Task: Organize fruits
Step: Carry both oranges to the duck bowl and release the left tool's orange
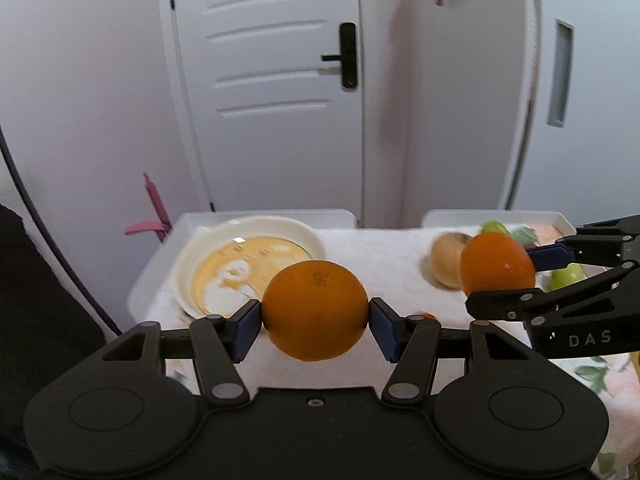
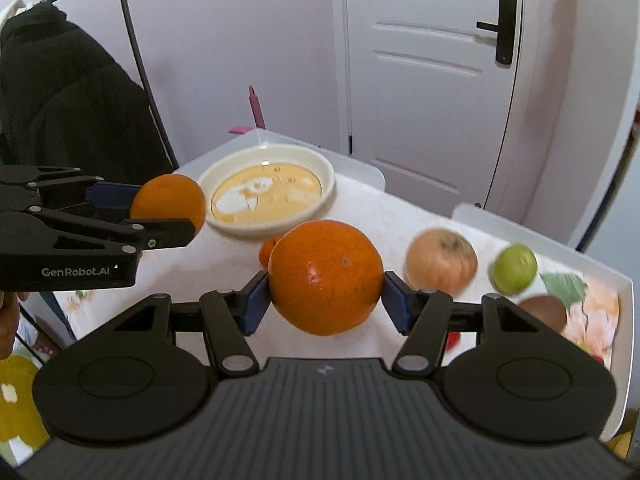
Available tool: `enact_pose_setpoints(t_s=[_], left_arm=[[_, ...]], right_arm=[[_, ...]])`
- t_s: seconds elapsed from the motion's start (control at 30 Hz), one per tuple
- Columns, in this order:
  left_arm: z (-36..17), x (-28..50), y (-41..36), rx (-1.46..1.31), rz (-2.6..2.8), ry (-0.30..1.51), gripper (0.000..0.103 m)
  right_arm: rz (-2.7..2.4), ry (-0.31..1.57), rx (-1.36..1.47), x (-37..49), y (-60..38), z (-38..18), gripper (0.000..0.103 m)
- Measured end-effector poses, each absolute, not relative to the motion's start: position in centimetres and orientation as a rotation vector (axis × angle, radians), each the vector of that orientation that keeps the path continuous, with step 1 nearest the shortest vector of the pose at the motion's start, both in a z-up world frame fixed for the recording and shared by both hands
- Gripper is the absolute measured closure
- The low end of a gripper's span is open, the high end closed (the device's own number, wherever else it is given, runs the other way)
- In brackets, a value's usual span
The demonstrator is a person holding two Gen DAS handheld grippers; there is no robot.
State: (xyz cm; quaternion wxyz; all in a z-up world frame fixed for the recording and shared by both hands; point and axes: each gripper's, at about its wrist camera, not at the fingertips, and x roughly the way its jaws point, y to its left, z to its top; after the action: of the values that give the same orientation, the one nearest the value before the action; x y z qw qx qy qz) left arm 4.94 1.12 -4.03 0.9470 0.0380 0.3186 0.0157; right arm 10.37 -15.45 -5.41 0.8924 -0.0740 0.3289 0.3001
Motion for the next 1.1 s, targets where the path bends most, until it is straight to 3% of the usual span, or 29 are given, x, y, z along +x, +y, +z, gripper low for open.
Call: enact_pose_setpoints(t_s=[0.47,1.1], left_arm=[[-2.3,13.4,10.2,0.094,-0.008,0.639,0.04],[-11.4,25.6,13.9,0.209,-0.195,0.779,0.04]], right_arm=[[0.552,0.68,-0.112,17.3,-6.2,-3.0,0.028],[0.412,0.793,-0.06,26.6,0.8,-7.6,0.028]])
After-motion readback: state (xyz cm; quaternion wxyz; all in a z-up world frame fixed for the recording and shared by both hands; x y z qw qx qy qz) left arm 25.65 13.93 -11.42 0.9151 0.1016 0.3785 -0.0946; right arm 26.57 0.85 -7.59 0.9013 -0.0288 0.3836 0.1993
